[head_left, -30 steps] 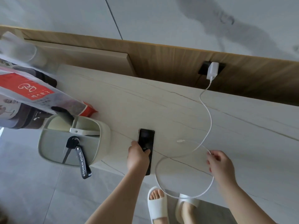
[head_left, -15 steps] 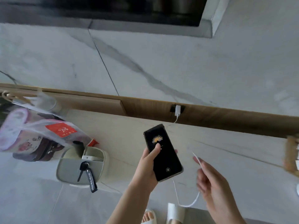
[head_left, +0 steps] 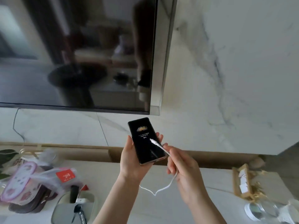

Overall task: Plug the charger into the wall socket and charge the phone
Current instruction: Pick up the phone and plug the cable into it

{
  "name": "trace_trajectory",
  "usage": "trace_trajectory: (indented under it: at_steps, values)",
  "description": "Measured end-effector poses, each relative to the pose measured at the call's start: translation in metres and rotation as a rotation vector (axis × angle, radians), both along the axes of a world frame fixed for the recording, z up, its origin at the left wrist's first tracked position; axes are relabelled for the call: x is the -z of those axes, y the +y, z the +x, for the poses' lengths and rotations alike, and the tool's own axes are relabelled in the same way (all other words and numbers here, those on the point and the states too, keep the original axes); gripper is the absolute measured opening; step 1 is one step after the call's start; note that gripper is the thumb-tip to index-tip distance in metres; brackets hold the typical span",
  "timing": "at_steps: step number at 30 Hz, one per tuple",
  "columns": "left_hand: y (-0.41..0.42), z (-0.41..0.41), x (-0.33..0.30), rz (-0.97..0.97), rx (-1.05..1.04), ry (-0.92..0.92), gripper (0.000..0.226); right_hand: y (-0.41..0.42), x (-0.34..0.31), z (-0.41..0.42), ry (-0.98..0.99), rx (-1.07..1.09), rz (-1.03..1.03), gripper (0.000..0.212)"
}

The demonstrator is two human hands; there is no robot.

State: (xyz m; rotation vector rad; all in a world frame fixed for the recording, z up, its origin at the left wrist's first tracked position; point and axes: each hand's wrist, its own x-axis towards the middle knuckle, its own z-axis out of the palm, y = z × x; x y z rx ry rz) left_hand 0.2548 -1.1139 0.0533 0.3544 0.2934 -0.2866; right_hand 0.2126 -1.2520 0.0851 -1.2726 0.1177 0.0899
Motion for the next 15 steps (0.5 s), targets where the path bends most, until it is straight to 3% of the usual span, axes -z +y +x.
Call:
trace_trajectory:
  at_steps: [5,9,12,15]
  values:
    - [-0.015,0.002,-0.051,0.017,0.005,-0.074,0.060,-0.010,-0.042,0.003,0.020,-0.117,0.186,0.013]
    - [-0.029,0.007,-0.081,0.064,0.022,-0.125,0.049,-0.030,-0.064,0.000,0.043,-0.169,0.296,0.015]
    - [-0.044,0.009,-0.100,0.019,-0.023,-0.071,0.052,-0.044,-0.071,-0.004,-0.002,-0.161,0.228,0.019]
    - [-0.056,0.017,-0.110,-0.017,-0.076,0.026,0.057,-0.052,-0.074,-0.006,-0.054,-0.096,0.026,0.024]
